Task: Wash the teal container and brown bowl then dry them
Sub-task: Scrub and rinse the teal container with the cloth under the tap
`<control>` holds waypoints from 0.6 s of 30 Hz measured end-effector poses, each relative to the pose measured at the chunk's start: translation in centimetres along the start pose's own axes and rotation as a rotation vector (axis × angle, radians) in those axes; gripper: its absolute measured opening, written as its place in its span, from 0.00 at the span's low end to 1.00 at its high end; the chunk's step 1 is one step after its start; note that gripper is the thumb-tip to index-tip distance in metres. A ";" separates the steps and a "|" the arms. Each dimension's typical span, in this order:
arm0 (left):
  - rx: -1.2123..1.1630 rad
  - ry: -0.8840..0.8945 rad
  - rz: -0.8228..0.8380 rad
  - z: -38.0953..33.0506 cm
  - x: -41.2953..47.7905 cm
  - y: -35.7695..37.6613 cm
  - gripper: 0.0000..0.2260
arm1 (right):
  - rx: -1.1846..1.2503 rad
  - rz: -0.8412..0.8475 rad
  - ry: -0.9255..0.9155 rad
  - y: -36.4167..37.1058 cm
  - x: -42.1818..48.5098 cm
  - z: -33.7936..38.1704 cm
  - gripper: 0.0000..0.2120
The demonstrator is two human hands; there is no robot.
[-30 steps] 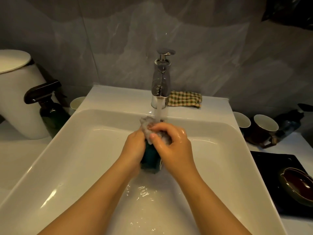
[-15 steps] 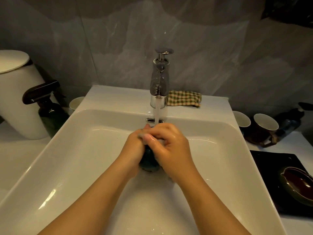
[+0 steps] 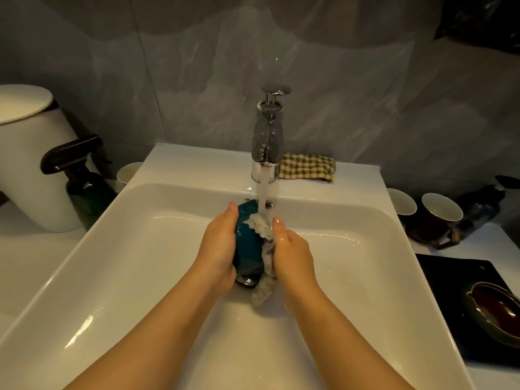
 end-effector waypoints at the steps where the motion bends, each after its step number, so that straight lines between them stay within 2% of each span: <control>1: 0.001 0.013 -0.006 -0.1 0.1 -0.1 0.18 | 0.094 0.037 0.033 0.2 -0.2 -0.2 0.16; 3: -0.014 0.028 -0.033 -0.6 0.2 -0.7 0.19 | 0.291 0.108 0.023 0.7 -0.5 0.2 0.08; 5: 0.026 0.051 -0.045 -0.8 0.4 -0.8 0.20 | 0.370 0.087 -0.101 0.2 -0.4 1.3 0.03; 8: 0.053 0.036 0.018 -0.2 0.4 -0.1 0.19 | 0.213 0.007 -0.444 -0.3 -1.0 4.0 0.10; 10: 0.021 -0.002 0.133 0.4 0.0 1.1 0.16 | 0.009 0.073 -0.679 0.8 -2.0 6.1 0.13; 11: 0.024 -0.007 0.169 0.6 -0.3 1.5 0.14 | -0.083 0.101 -0.724 1.3 -2.2 6.3 0.13; 13: 0.099 0.027 0.171 0.7 -0.6 1.8 0.11 | -0.048 0.101 -0.624 1.1 -1.3 5.6 0.12; 15: 0.165 0.050 0.126 0.5 -0.8 1.7 0.10 | 0.223 0.106 -0.433 0.3 -0.5 4.8 0.11; 16: 0.161 0.034 0.102 0.4 -0.8 1.6 0.11 | 0.332 0.102 -0.398 -0.2 -0.6 4.8 0.11; 18: 0.114 0.006 0.050 0.2 -0.6 1.2 0.12 | 0.370 0.092 -0.430 -0.7 -1.3 5.1 0.12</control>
Point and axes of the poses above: each hand's wrist, its own x-axis towards the middle knuckle, its own y-axis out of the palm, z = x × y, the point moved 8 cm from there along x, towards the middle knuckle, and after that the axes turned 10 degrees about -y, right-handed, at the moved point
